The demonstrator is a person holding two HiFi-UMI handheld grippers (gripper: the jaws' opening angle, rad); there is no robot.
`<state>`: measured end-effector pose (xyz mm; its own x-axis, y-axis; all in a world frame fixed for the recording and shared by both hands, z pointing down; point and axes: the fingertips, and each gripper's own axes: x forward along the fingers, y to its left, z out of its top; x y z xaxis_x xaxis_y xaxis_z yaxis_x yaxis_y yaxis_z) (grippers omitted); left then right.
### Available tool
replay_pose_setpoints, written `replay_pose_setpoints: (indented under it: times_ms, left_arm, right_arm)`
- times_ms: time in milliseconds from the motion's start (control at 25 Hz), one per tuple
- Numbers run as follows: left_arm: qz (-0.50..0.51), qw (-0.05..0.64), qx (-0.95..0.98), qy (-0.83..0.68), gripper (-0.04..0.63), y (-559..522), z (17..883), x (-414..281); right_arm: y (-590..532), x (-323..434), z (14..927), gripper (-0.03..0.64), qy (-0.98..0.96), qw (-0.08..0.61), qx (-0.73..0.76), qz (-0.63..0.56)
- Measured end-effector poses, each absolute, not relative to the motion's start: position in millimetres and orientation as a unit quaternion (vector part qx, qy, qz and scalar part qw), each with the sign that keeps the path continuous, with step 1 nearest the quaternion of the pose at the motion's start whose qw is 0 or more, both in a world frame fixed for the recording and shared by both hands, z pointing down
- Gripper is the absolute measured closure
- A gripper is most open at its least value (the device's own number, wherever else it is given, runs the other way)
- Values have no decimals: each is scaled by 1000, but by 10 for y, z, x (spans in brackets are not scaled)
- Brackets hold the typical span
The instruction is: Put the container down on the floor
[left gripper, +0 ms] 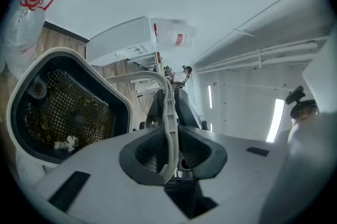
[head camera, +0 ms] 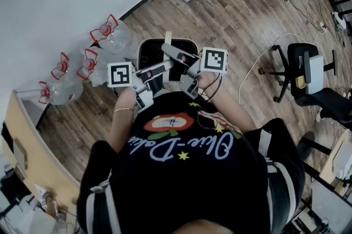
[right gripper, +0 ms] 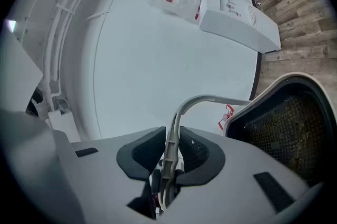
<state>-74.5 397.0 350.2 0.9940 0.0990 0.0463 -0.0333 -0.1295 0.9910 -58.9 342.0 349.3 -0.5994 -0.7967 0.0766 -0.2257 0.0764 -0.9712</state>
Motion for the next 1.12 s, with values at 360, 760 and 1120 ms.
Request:
replay_pose_setpoints:
  times_ms: [360, 760, 1120]
  left_arm:
    - [49, 657, 752, 19, 526, 3985, 3496, -744]
    - [49, 657, 752, 14, 526, 4056, 3489, -663]
    - [45, 656, 753, 13, 526, 4302, 3470, -351]
  right_arm:
    - [3434, -592, 3486, 545, 693, 251, -370, -566]
    - [3496, -514, 3480, 545, 696, 258, -365, -562]
    - [3750, -205, 3486, 545, 690, 255, -362, -572]
